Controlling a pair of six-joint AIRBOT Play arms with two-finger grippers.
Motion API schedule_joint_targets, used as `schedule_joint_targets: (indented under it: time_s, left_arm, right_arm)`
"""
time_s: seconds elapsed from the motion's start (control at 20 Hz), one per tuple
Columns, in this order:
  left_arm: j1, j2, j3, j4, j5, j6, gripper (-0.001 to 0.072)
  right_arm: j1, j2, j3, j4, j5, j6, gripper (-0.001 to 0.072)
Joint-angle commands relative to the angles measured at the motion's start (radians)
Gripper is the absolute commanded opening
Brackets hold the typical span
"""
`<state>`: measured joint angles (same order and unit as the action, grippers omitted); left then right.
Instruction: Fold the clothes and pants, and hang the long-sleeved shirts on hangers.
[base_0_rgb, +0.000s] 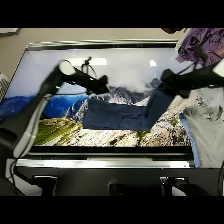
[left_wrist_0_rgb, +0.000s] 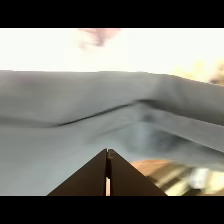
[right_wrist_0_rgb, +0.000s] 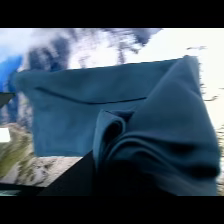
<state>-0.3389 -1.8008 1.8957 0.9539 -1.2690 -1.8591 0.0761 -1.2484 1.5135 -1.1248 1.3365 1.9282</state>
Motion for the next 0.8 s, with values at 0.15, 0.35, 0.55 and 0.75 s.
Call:
schedule_joint_targets:
  time_s: [0.15,0.35,0.55,0.75]
  left_arm:
    - [0.249,0.248,0.001,0.203,-0.232,0.019,0.0017]
    - [0.327,0.303,0.001,0.203,-0.235,0.032,0.0017]
    - [0.352,0.304,0.0,0.203,-0.25,0.057,0.0017]
    - [0.356,0.303,0.0,0.204,-0.25,0.057,0.0017]
  right_arm:
    - [0.427,-0.155,0.001,-0.063,-0.324,0.292,0.0029]
    - [0.537,-0.292,0.001,-0.064,-0.454,0.346,0.0029]
    - [0.557,-0.391,0.001,-0.05,-0.517,0.345,0.0029]
    - [0.557,-0.43,0.001,-0.019,-0.565,0.342,0.003]
